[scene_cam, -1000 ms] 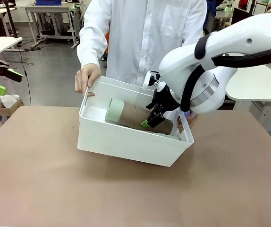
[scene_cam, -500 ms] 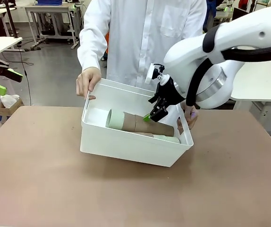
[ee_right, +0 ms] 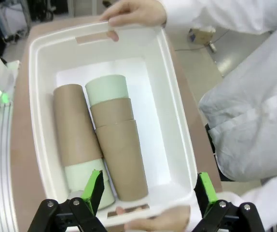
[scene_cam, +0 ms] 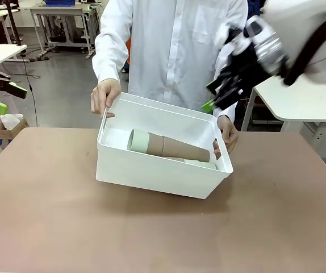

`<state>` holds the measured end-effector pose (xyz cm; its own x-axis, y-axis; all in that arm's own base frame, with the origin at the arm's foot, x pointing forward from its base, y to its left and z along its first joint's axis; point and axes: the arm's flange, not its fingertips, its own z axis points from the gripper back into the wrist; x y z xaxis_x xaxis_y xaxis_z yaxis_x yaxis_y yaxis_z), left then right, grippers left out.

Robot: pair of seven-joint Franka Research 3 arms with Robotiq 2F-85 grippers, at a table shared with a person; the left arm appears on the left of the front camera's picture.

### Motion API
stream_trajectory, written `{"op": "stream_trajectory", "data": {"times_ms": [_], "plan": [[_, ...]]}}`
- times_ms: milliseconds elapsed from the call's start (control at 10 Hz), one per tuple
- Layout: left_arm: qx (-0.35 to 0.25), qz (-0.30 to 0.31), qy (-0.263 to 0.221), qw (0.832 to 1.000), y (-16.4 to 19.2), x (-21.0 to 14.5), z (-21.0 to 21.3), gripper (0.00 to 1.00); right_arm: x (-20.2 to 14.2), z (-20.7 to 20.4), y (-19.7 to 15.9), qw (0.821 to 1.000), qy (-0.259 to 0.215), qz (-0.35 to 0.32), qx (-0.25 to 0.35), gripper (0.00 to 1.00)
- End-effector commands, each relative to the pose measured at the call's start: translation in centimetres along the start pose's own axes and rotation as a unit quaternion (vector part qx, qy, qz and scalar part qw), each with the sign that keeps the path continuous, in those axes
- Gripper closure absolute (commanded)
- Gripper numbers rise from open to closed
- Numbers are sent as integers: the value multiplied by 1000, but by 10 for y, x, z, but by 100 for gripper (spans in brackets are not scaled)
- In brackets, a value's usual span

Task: Stack the cups and store them in the basket.
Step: Place the stack of Reusable plastic cups into the Pantry Basket.

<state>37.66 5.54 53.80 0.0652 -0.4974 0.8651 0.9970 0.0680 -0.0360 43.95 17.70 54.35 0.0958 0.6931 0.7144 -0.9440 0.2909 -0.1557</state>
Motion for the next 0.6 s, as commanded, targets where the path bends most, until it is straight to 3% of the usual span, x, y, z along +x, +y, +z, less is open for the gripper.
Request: {"op": "stream_trajectory", "data": {"times_ms": [0, 200, 500], "plan": [[-3, 4, -4, 1000, -1, 3, 1, 0, -34, 47, -11, 999, -46, -28, 9, 0], [-3, 4, -4, 1000, -1, 3, 1, 0, -105, 114, -9, 995, -85, -40, 6, 0], [-3, 4, -4, 1000, -1, 3, 1, 0, -155, 134, -24, 993, -104, -51, -4, 0]]}}
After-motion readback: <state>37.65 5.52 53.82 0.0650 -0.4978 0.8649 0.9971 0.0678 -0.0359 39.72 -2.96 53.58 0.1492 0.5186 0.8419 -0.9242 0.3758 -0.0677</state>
